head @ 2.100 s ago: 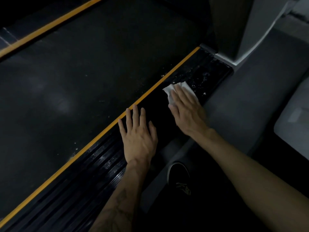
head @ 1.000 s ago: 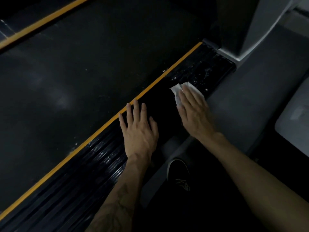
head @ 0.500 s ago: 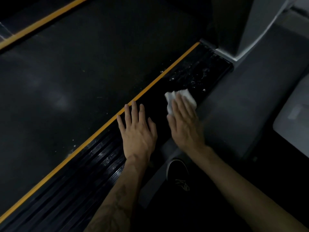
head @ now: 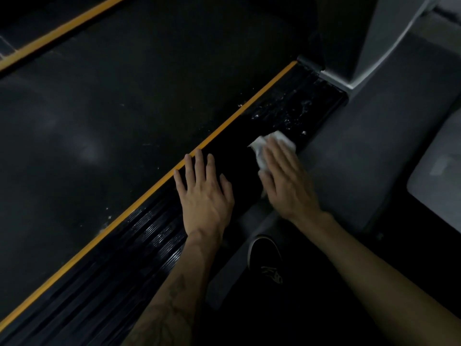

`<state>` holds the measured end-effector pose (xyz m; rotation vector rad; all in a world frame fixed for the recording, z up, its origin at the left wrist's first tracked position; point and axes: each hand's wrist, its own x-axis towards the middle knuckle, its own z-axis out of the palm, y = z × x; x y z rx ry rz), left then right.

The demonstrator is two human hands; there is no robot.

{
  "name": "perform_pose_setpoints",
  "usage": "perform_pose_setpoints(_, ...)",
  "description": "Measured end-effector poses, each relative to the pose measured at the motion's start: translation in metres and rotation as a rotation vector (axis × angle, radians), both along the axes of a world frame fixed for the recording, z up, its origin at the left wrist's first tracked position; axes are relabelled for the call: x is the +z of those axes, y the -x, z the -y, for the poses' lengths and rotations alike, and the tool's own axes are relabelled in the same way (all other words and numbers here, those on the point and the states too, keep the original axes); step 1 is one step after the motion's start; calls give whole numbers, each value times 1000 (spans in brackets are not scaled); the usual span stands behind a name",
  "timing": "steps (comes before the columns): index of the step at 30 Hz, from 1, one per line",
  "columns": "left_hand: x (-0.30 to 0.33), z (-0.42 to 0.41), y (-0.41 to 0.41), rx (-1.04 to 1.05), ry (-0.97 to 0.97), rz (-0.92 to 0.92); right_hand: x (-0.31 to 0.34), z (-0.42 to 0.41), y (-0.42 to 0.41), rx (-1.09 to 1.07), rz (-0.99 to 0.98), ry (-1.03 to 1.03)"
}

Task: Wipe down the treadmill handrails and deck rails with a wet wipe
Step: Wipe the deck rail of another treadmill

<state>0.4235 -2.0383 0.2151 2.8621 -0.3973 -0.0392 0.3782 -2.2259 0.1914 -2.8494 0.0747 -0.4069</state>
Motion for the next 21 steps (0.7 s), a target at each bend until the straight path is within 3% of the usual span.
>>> perform_pose_setpoints(5, 0, 0, -2, -6, 3, -11, 10, 4, -20, -183, -42, -11)
perform_pose_setpoints(10, -2, 1, -2, -28, 3, 6, 2, 0, 0, -63, -40, 8)
perform_pose_setpoints(15, -2, 1, -2, -78, 27, 23, 17, 21, -37, -255, -123, -14)
perform_pose_setpoints(21, 2, 7, -2, -26, 46, 15, 4, 7, -8, -124, -82, 39)
